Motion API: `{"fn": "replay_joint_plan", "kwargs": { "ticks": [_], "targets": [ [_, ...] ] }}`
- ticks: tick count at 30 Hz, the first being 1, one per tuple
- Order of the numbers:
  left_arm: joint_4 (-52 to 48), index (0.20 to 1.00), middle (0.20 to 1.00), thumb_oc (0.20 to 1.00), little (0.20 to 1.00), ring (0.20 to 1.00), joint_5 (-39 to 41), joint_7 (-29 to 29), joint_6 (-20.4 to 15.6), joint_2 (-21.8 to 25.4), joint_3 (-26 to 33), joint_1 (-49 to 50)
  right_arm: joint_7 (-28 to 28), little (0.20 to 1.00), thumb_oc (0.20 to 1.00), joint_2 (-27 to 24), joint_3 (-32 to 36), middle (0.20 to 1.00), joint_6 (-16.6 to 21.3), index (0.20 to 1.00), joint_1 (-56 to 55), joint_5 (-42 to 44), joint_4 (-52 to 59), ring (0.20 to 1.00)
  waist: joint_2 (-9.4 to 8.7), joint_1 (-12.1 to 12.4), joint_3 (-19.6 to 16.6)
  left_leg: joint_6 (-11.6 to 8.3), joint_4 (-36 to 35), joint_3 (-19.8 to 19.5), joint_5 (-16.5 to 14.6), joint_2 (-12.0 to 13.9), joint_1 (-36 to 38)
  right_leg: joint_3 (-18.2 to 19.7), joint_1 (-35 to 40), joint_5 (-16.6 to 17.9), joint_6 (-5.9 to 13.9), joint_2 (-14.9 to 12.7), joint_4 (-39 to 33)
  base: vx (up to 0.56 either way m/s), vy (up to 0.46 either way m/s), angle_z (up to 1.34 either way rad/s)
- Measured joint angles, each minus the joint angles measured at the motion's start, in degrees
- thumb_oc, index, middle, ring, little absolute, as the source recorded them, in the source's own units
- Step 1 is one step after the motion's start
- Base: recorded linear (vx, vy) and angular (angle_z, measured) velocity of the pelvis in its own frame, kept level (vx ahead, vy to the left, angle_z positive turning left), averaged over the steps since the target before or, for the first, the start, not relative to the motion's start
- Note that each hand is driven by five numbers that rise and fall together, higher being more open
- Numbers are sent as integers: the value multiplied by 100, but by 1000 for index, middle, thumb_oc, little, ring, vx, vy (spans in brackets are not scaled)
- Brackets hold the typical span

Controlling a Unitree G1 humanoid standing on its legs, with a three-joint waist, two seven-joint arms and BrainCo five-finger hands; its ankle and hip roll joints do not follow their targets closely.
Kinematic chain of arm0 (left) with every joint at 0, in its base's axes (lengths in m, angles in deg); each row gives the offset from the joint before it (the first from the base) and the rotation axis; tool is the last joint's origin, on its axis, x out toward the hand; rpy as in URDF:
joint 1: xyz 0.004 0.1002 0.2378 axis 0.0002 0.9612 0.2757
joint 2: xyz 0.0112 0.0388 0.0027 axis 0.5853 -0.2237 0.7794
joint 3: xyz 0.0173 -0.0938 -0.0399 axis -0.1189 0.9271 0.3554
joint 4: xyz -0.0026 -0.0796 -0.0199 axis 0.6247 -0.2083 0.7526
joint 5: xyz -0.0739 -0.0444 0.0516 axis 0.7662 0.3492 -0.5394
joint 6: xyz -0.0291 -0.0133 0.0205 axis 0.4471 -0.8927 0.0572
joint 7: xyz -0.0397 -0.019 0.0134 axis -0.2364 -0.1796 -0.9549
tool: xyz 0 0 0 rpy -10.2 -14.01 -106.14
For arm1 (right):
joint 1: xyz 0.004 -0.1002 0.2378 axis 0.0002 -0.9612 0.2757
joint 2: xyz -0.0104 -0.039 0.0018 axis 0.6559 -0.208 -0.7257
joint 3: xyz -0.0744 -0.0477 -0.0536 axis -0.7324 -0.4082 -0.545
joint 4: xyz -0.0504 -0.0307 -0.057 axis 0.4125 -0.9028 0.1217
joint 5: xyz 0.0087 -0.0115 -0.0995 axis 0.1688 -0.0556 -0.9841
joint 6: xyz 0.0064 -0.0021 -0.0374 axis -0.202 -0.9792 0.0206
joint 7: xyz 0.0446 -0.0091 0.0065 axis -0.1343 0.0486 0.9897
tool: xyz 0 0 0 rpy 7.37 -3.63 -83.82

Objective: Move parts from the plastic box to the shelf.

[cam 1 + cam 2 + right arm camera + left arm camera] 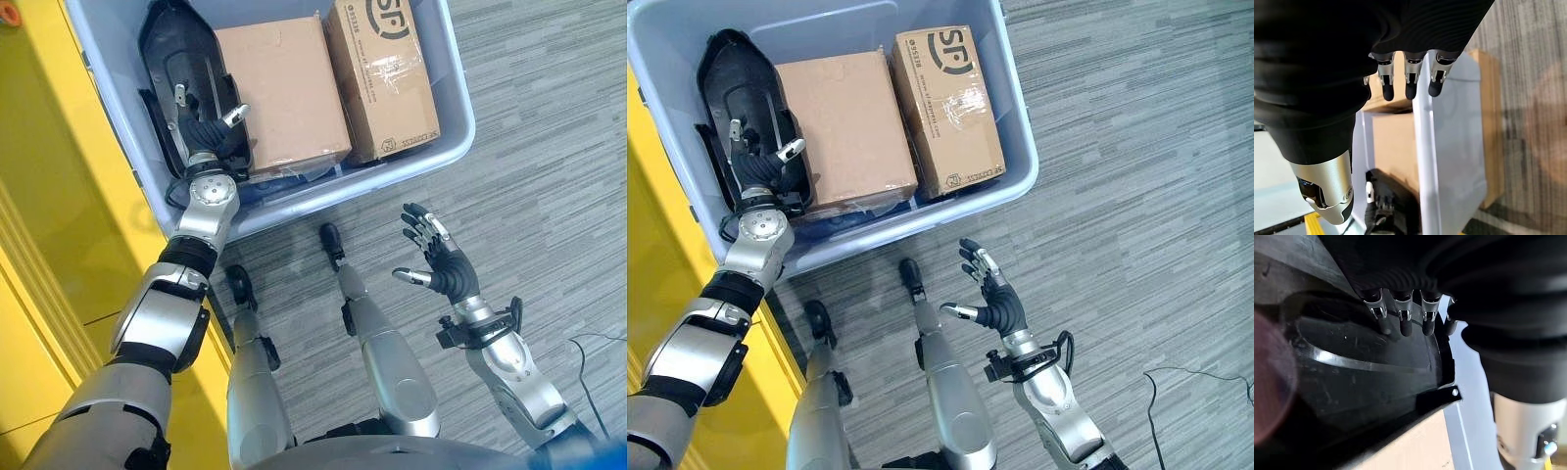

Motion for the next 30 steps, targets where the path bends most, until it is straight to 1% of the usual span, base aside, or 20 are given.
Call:
{"fn": "replay_joint_plan", "kwargs": {
  "ticks": [4,9,14,17,19,27,30],
  "targets": [
    [122,1000,1000,1000,1000,1000,204,189,83,1,-163,-194,34,1000,1000,-12,-21,1000,0,1000,-78,108,-1,1000,0,3,0,-6,0,-1,14,7,-1,0,-2,16,-21,10,0,0,0,0],
    [225,1000,1000,1000,1000,1000,205,448,216,-15,-456,-450,68,1000,1000,-12,-29,1000,-1,1000,-219,164,0,1000,0,-9,0,-17,0,-2,25,15,-5,1,-8,26,-35,21,-1,0,0,0],
    [223,1000,1000,1000,1000,1000,210,468,234,-161,-627,-605,84,1000,1000,-12,-27,1000,-1,1000,-220,165,0,1000,-1,-24,-1,-18,0,4,26,23,-28,5,-39,31,-41,30,0,0,0,0],
    [215,1000,1000,1000,1000,1000,208,580,247,-238,-755,-692,85,1000,1000,-12,-27,1000,-1,1000,-219,168,0,1000,-2,-35,-2,-18,0,8,26,26,-36,7,-47,31,-41,31,0,0,0,0],
    [209,1000,1000,1000,1000,1000,212,573,247,-361,-787,-715,85,1000,1000,-12,-27,1000,-2,1000,-220,168,1,1000,-4,-43,-3,-18,0,9,26,25,-39,8,-53,32,-41,31,0,0,0,0],
    [178,1000,1000,1000,1000,1000,331,574,253,-611,-903,-820,84,1000,1000,-14,-26,1000,-4,1000,-219,168,1,1000,-6,-61,-4,-18,-1,12,26,25,-63,11,-80,32,-42,33,0,0,0,0],
    [158,1000,1000,1000,1000,1000,319,571,255,-616,-1003,-825,84,1000,1000,-14,-27,1000,-4,1000,-219,168,5,1000,-6,-57,-5,-18,-1,9,26,23,-65,10,-80,32,-42,31,0,0,0,0]
  ]
}}
